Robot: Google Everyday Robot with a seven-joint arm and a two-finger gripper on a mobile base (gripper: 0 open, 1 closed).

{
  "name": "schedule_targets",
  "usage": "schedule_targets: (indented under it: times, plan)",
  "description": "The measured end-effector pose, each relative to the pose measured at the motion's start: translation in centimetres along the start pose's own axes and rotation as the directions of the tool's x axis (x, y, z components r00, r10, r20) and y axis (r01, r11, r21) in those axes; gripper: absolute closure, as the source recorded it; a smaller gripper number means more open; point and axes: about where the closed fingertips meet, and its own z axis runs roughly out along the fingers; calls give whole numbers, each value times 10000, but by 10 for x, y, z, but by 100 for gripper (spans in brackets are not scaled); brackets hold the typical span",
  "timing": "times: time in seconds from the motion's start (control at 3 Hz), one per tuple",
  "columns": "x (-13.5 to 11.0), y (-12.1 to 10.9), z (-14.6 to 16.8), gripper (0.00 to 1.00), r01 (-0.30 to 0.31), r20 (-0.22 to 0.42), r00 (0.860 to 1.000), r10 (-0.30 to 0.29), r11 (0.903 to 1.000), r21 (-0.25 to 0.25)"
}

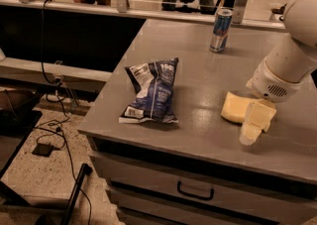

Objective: Pick sponge

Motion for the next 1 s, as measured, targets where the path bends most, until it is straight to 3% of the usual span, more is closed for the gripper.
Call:
schedule_targets:
  times: [0.33,1.0]
  plan:
    - [0,0,0,3,4,0,10000,-4,10000,4]
    - [-1,1,0,49,22,-3,10000,-22,10000,23]
